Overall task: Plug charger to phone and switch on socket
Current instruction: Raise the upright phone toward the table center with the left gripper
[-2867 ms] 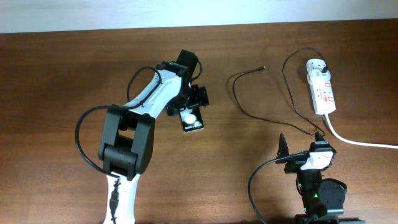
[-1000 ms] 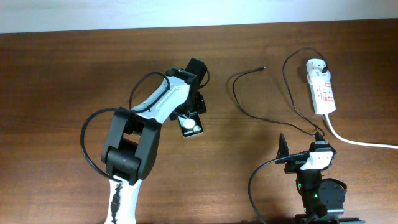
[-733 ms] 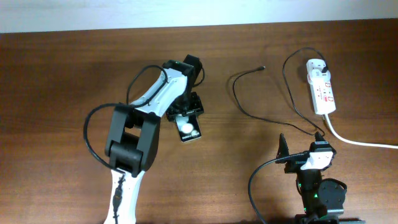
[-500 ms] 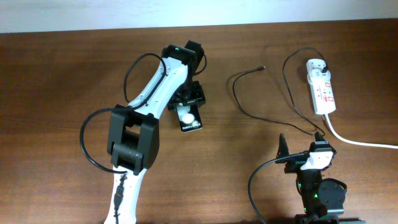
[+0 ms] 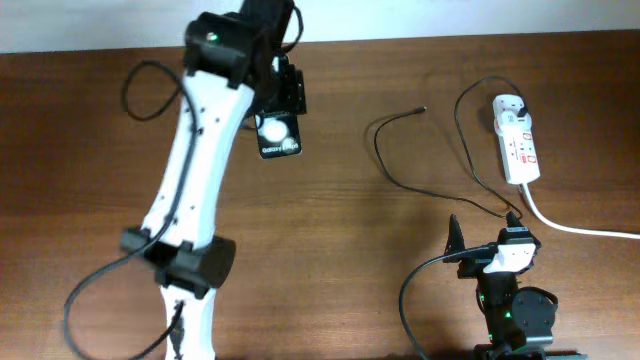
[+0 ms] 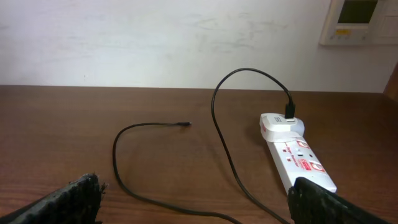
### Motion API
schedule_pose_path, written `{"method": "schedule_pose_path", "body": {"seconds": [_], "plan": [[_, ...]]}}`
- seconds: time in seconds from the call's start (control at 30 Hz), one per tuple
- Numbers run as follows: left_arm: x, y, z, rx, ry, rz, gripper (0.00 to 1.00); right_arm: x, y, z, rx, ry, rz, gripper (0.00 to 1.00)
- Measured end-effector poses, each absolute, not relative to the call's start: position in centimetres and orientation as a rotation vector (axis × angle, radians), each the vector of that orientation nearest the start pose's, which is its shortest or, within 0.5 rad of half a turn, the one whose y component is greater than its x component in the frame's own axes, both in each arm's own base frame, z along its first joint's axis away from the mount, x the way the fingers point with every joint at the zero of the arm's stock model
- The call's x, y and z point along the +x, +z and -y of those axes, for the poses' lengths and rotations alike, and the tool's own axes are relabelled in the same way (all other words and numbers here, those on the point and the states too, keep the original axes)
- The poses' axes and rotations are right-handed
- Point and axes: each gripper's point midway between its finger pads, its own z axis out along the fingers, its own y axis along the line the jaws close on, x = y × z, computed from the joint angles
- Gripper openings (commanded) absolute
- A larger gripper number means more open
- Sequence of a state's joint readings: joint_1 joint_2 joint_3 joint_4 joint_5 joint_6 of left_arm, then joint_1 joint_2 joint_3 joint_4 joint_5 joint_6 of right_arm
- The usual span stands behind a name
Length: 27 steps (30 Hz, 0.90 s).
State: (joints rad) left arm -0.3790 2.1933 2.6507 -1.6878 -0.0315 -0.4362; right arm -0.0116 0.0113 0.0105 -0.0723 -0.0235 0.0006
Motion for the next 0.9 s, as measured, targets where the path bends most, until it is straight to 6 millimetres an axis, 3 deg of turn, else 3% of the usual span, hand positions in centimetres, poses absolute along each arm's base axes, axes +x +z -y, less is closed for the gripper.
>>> {"method": "schedule_pose_path", "body": {"seconds": [0.17, 0.3, 0.4, 0.47, 0.63, 0.7, 0.77, 0.9], "plan": [[36.2, 37.5, 14.5, -0.007, -0.315, -2.542, 0.70, 24.6, 15.8, -0.1, -0.007, 0.011, -1.644, 0.99], [31.5, 42.7, 13.5, 0.019, -0.420, -2.407, 0.69, 24.6, 15.8, -0.1, -0.009, 0.011, -1.644, 0.99], [29.0, 44.0, 13.0, 0.039, -0.469, -2.375, 0.68, 24.6, 15.8, -0.1, -0.009, 0.011, -1.644, 0.99], [29.2, 41.9, 13.5, 0.040, -0.470, -2.453, 0.69, 24.6, 15.8, -0.1, -0.009, 0.011, -1.644, 0.99], [32.3, 32.5, 15.4, -0.009, -0.440, -2.695, 0.70, 24.6, 15.8, -0.1, -0.009, 0.011, -1.645, 0.99], [32.8, 29.6, 16.4, -0.008, -0.484, -2.752, 0.70, 24.6, 15.8, -0.1, -0.008, 0.011, -1.644, 0.99], [32.3, 26.9, 17.2, -0.020, -0.533, -2.827, 0.71, 24.6, 15.8, -0.1, -0.008, 0.011, -1.645, 0.99], [30.9, 24.0, 18.0, -0.057, -0.608, -2.934, 0.71, 24.6, 15.8, -0.1, -0.008, 0.011, -1.645, 0.99]]}}
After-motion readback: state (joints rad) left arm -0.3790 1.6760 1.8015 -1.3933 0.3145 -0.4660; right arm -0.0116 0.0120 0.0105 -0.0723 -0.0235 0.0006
